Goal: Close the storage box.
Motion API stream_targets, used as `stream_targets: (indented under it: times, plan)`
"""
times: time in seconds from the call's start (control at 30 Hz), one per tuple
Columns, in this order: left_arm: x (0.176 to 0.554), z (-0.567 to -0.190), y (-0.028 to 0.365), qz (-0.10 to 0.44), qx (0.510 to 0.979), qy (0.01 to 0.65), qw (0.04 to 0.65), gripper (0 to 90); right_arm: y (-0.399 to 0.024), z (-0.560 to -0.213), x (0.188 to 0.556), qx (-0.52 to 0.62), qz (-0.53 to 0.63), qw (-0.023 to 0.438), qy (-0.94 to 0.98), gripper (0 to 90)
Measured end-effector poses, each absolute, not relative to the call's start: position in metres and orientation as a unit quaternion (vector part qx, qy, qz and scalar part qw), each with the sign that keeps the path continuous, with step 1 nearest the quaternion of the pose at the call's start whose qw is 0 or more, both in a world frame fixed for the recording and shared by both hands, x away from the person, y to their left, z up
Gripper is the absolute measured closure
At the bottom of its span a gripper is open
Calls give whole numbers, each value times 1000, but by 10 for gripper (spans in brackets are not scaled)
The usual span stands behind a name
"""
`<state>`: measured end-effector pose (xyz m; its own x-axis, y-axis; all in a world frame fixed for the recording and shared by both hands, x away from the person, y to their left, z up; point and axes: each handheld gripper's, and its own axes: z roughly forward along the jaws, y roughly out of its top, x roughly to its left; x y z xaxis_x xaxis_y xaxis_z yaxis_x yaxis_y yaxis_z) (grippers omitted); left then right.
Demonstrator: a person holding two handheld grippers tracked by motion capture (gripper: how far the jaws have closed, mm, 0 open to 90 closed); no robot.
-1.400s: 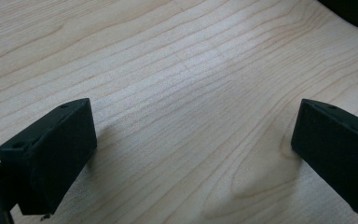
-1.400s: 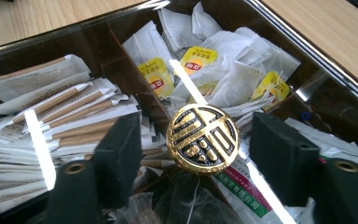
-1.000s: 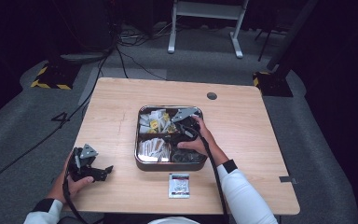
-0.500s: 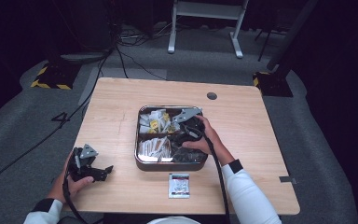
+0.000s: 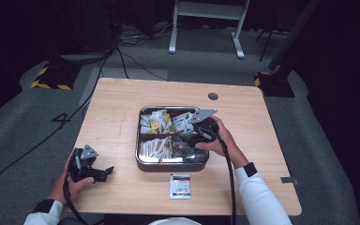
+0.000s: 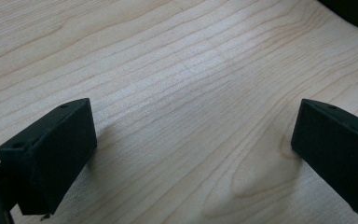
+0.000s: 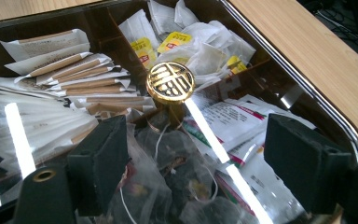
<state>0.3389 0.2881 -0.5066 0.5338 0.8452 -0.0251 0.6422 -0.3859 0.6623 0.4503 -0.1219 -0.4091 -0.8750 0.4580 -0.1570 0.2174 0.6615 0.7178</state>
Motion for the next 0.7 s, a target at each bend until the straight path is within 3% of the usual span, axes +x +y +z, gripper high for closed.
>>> stream_targets:
  times: [0.7]
  plan:
    - [339, -507, 288, 161, 817, 455, 316, 3, -156, -401, 433, 189, 359, 194, 893, 230]
